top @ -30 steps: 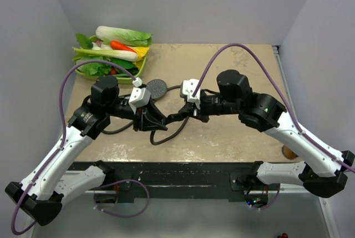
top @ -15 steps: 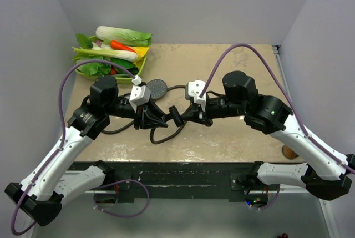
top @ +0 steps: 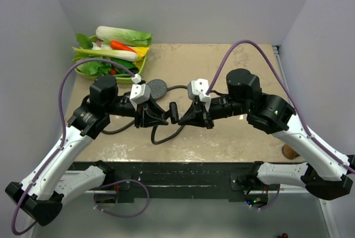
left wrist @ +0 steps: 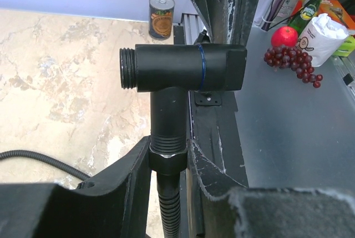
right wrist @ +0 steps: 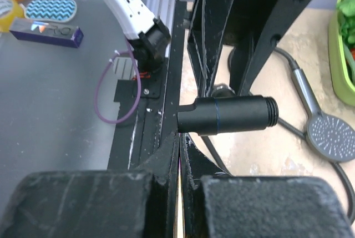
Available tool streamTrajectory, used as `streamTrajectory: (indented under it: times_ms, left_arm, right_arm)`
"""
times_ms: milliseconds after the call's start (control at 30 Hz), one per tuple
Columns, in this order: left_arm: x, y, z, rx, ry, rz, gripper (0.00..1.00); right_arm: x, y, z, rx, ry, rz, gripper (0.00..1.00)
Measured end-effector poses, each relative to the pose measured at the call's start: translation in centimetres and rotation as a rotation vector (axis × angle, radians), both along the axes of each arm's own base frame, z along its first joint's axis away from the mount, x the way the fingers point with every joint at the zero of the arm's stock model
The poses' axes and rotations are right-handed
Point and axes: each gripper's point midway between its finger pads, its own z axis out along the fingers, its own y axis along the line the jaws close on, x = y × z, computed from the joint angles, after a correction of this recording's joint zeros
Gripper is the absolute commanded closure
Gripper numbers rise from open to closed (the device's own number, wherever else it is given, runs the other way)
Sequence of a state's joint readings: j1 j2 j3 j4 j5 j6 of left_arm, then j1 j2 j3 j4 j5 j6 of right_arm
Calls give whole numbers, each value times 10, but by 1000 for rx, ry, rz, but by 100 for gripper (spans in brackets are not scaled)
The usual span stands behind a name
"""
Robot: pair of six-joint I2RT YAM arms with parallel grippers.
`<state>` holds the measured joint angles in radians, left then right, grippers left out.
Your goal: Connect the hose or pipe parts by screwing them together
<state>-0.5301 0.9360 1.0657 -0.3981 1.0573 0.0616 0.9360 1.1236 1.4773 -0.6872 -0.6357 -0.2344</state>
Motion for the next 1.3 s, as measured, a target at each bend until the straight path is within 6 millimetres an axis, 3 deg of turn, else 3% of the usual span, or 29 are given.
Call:
streamTrajectory:
  times_ms: [600, 667, 700, 800, 900, 1000, 1100, 1200, 1300]
  left_arm:
    - [3, 1, 0, 2, -8, 11, 100]
    - [2, 2, -1, 6, -1, 11, 100]
    - [2, 2, -1, 7, 0, 11, 100]
    - [3, 3, -4, 16, 8, 18, 100]
    - [-4, 3, -6, 15, 15, -30, 100]
    - [-23, 3, -2, -13, 18, -137, 100]
    - [-36, 5, 2, -34, 30, -210, 100]
    - [-44, 6, 4, -47, 41, -260, 100]
    - [-48, 7, 4, -51, 48, -280, 100]
  right_arm:
    - [7, 35, 24, 74, -7, 99, 100]
    - [6, 36, 25, 76, -10, 105, 86]
    - [6, 35, 24, 69, -18, 103, 65]
    - [3, 29, 21, 42, -47, 96, 35]
    - [1, 15, 24, 32, -127, 67, 22]
    - [0, -6, 42, 65, -267, 23, 20]
    - [-7, -13, 54, 69, -352, 37, 20]
    - [-9, -3, 67, 71, -423, 72, 21]
    - [-5, 14, 63, 46, -461, 98, 22]
